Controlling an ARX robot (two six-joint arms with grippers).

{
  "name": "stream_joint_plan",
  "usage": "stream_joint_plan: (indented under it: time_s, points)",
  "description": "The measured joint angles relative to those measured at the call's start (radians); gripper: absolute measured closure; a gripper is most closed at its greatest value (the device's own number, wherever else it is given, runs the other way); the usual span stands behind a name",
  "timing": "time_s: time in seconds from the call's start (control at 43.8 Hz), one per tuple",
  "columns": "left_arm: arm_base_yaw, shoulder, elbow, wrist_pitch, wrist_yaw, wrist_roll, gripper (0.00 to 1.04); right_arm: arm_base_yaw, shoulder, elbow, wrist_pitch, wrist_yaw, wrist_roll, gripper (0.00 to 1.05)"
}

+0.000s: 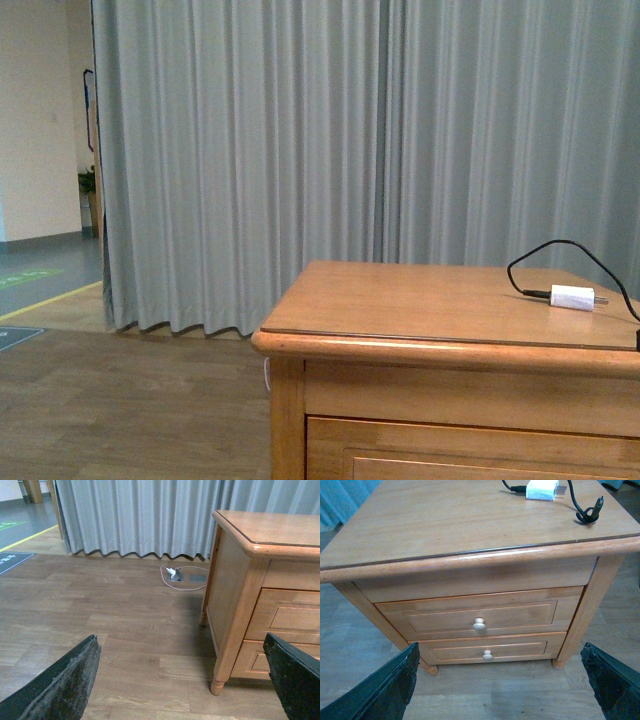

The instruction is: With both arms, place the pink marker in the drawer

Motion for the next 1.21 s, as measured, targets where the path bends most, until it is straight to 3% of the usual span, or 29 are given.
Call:
stream_joint_plan:
  time_s: [0.046, 0.114, 0.183, 0.548, 0.731, 0.845, 1.211]
  points:
    - [0.000, 0.000, 0.000, 0.000, 0.000, 0.000, 0.06, -0.001, 0.001, -0.014, 0.027, -0.005, -0.010, 0.10]
    - [0.000, 0.000, 0.000, 0.000, 0.000, 0.000, 0.06, -0.030, -0.035, -0.158, 0.348, -0.063, -0.140, 0.25]
    - [0.000, 0.000, 0.000, 0.000, 0.000, 0.000, 0.06, -0.071, -0.095, -0.268, 0.519, -0.102, -0.216, 0.41]
    - [0.000, 0.000, 0.000, 0.000, 0.000, 0.000, 0.06, -0.201, -0.280, -0.466, 0.540, -0.221, -0.271, 1.03]
    - [0.000, 0.000, 0.000, 0.000, 0.000, 0.000, 0.06, -0.244, -0.365, -0.523, 0.510, -0.263, -0.274, 1.03]
    - [0.000, 0.000, 0.000, 0.000, 0.000, 0.000, 0.06, -0.325, -0.424, -0.552, 0.478, -0.360, -0.274, 1.03]
    - [0.000, 0.000, 0.000, 0.000, 0.000, 0.000, 0.06, -0.350, -0.562, -0.597, 0.390, -0.366, -0.274, 1.03]
